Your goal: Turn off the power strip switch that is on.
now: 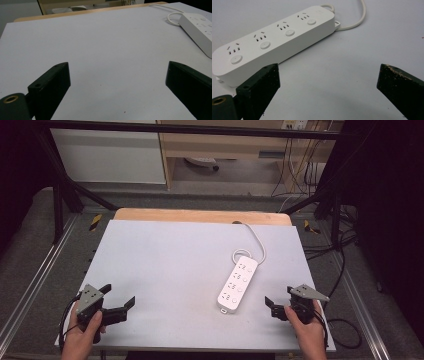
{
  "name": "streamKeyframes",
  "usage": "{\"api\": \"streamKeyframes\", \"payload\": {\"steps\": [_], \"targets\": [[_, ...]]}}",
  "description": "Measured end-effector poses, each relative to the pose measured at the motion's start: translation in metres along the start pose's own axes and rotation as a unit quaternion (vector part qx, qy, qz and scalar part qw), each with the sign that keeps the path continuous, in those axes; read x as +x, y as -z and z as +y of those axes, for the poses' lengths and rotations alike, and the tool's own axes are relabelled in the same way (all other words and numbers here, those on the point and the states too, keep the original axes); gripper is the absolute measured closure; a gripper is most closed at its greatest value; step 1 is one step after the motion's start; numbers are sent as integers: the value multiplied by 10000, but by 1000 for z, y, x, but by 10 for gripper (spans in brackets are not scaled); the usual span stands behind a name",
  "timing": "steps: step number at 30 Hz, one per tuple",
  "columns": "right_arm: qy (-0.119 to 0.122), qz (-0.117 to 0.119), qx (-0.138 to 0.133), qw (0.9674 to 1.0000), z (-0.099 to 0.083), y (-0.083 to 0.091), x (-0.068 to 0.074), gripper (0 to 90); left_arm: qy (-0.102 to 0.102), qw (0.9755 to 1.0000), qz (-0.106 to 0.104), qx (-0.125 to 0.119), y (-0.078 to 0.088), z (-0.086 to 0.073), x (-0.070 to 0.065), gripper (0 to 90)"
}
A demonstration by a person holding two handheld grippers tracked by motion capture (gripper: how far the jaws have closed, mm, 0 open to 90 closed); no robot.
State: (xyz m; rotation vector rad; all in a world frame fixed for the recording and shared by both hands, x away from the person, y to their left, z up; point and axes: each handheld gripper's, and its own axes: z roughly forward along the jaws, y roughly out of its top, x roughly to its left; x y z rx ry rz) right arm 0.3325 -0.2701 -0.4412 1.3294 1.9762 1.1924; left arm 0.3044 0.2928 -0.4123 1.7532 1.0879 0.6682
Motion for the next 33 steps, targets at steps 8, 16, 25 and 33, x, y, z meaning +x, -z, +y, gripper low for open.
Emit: {"api": "streamKeyframes", "payload": {"steps": [8, 16, 25, 33], "targets": [[-18, 21, -65, 10000, 3, 3, 1, 49, -73, 10000, -40, 33, -2, 0, -3, 57], [132, 137, 56, 9998, 8, 4, 2, 42, -108, 9998, -153, 45, -4, 1, -6, 57], [-1, 181, 34, 9998, 12, 10, 0, 38, -191, 9995, -238, 10, -2, 2, -10, 56], [-114, 315, -131, 9994, 14, 15, 0, 54, -121, 9997, -219, -21, -1, 1, -6, 55]]}}
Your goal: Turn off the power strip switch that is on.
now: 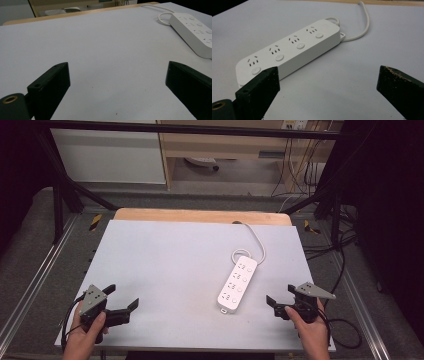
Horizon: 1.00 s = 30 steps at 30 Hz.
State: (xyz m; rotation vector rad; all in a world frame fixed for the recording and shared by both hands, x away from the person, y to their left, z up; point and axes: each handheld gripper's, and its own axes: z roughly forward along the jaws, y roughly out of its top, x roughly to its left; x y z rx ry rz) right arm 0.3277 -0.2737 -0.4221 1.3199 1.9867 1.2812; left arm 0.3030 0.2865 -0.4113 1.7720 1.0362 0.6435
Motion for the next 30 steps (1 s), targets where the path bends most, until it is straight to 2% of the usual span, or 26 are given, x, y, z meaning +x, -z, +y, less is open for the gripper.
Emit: {"api": "streamKeyframes", "payload": {"steps": [1, 7, 14, 15, 18, 21, 23, 24, 25, 30], "targets": [[-14, 10, -45, 10000, 0, 1, 0, 55, 53, 10000, 14, -11, 1, 0, 1, 55], [9, 35, -171, 9998, 1, -1, 3, 57, 67, 10000, 74, 4, 1, 0, 3, 55], [89, 40, -102, 9999, 2, -1, 6, 56, 62, 10000, 54, 24, 0, -1, 1, 55], [167, 202, 53, 9996, 4, -1, 6, 47, 47, 10000, 57, 39, 0, -1, 1, 55], [222, 302, 132, 9992, 5, -2, 6, 39, 60, 10000, 40, 43, 0, -1, 2, 54], [240, 225, 132, 9994, 5, -4, 8, 34, 50, 10000, 50, 38, 0, -1, 2, 54], [304, 214, 45, 9993, 6, -3, 10, 57, 52, 10000, 62, 40, 0, -1, 1, 54], [374, 88, -68, 9992, 9, 0, 13, 93, 51, 9999, 74, 51, 0, -1, 2, 54], [385, 63, -95, 9992, 11, 1, 15, 91, 53, 9999, 89, 59, -1, -1, 2, 55], [368, 66, -121, 9992, 15, 0, 17, 104, 32, 10000, 64, 51, 0, -1, 2, 54]]}}
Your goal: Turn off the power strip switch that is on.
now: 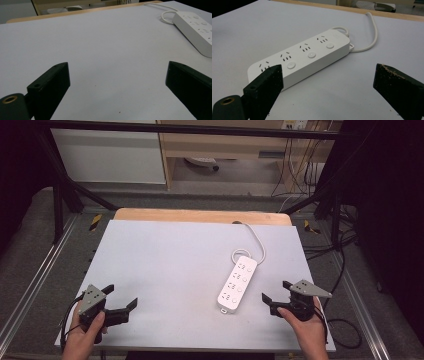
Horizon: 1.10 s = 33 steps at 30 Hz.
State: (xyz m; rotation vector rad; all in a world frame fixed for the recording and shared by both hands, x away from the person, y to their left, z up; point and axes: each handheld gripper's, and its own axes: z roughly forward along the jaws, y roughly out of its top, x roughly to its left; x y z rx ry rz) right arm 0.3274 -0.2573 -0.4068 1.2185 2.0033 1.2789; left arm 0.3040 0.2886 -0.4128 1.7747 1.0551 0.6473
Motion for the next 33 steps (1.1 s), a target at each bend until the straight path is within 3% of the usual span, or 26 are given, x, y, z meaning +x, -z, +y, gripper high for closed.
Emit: {"api": "streamKeyframes", "payload": {"steps": [6, 9, 14, 19, 26, 27, 33], "targets": [[28, 52, 50, 10000, 6, -6, 1, 135, -2, 10000, 1, 14, -1, 0, 0, 54], [24, 234, -13, 9997, 10, -9, 2, 161, 4, 10000, 8, 22, -2, 0, 0, 54], [225, 250, -20, 9994, 17, -15, 6, 204, -42, 10000, 24, 63, -3, -1, 0, 54], [274, 261, -107, 9992, 24, -20, 8, 300, -51, 10000, 32, 65, -3, -1, 1, 54], [297, 422, -160, 9985, 32, -27, 9, 517, -84, 9999, 31, 109, -3, -2, 1, 54], [262, 484, -137, 9984, 34, -30, 9, 571, -103, 9999, 34, 117, -3, -2, 1, 54], [273, 533, -33, 9982, 37, -37, 10, 681, -106, 9999, 27, 105, -4, -2, 0, 54]]}}
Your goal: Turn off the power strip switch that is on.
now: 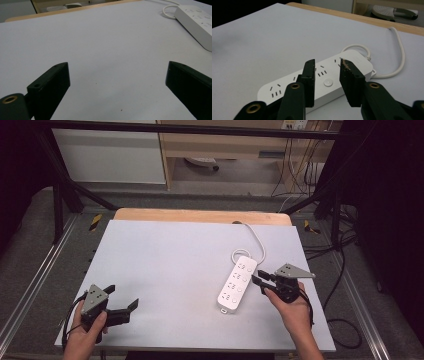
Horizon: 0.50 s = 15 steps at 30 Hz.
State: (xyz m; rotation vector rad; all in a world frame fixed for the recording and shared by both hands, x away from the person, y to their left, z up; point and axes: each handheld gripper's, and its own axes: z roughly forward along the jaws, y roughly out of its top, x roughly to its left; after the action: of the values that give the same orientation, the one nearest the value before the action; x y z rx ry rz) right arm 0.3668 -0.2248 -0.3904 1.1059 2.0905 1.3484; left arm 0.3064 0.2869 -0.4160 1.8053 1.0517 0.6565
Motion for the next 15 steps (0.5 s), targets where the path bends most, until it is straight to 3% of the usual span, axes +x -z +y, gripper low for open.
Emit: {"api": "streamKeyframes", "payload": {"steps": [8, 15], "targets": [[75, 16, 124, 9999, 2, -14, 2, 828, 15, 10000, -2, -4, 0, 0, 0, 54], [167, 35, 256, 9995, 4, -26, 3, 882, -13, 10000, 1, 15, 0, 0, 1, 54]]}}
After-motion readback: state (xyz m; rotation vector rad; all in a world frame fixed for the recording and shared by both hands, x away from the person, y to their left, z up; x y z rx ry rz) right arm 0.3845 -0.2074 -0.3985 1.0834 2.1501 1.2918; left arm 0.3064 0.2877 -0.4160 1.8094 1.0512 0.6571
